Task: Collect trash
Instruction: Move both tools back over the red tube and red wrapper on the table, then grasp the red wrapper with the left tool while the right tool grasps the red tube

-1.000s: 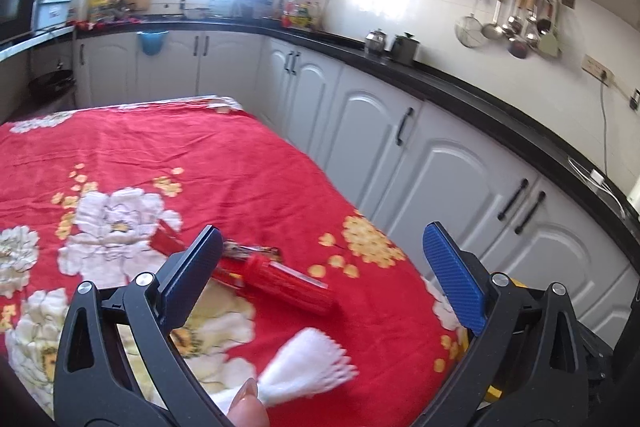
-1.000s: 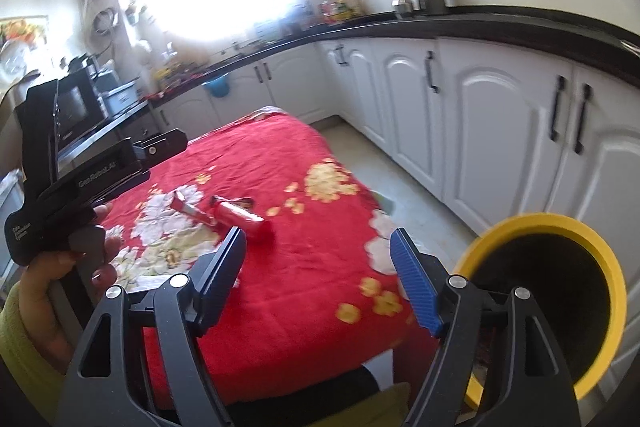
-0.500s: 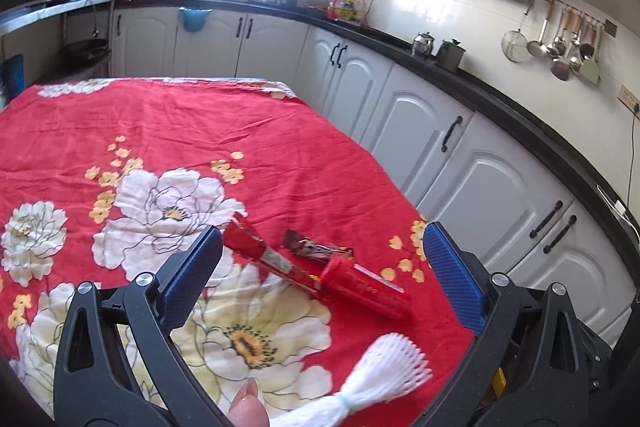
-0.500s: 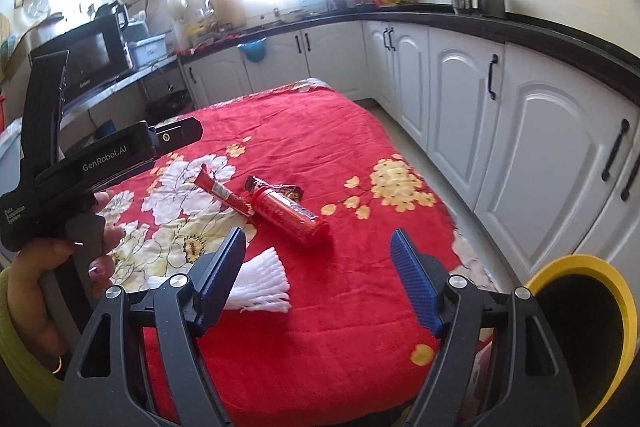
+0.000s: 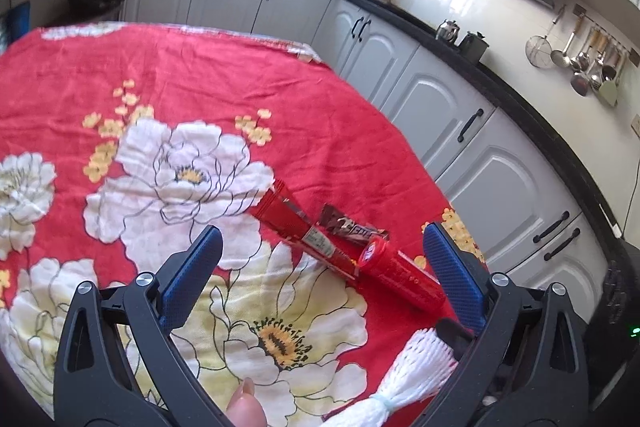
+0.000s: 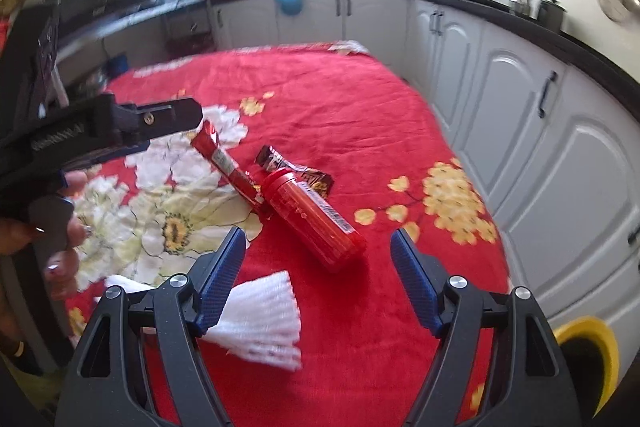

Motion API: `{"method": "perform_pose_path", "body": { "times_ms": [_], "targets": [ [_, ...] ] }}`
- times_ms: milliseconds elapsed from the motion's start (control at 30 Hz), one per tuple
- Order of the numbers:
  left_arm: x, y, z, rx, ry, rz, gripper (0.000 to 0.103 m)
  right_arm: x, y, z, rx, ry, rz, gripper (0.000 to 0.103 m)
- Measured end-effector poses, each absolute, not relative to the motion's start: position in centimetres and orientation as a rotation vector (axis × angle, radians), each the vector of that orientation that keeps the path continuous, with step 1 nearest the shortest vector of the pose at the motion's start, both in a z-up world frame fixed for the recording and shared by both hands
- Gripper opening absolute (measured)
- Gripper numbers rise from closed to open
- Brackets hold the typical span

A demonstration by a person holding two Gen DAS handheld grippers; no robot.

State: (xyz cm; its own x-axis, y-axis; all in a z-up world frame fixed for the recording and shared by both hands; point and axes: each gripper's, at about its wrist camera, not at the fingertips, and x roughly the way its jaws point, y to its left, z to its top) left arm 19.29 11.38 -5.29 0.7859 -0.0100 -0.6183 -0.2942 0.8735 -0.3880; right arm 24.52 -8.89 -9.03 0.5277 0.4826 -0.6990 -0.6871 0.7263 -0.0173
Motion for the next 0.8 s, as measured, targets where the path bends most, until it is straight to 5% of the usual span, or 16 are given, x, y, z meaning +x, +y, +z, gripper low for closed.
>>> {"method": "perform_pose_path", "body": {
  "times_ms": [233,467,567,700,800],
  "targets": [
    [20.6,12.7,-7.3,-0.583,0.719,0.142,0.092,27.0,-6.6,-11.7,-0.387,0.79,0.725,0.072],
    [22.7,13.8,-9.0,-0.674,0.777,0.144,0.087,28.1,-5.9,-13.4,-0.389,0.842,0.749,0.046],
    [23.3,14.2,-9.9,-0.706,0.805,0.16,0.082,27.6,-5.8,-13.5,-0.405,0.822,0.765,0.043],
    [23.5,14.3,-10.3,-0.701,0.804,0.187,0.07,26.7,-6.0,-13.5,-0.427,0.798,0.778,0.039],
    [23.6,14.4,-10.4,-0.683,0.81,0.205,0.047,26.2,-6.4,-13.3,-0.412,0.796,0.783,0.036]
  ]
}}
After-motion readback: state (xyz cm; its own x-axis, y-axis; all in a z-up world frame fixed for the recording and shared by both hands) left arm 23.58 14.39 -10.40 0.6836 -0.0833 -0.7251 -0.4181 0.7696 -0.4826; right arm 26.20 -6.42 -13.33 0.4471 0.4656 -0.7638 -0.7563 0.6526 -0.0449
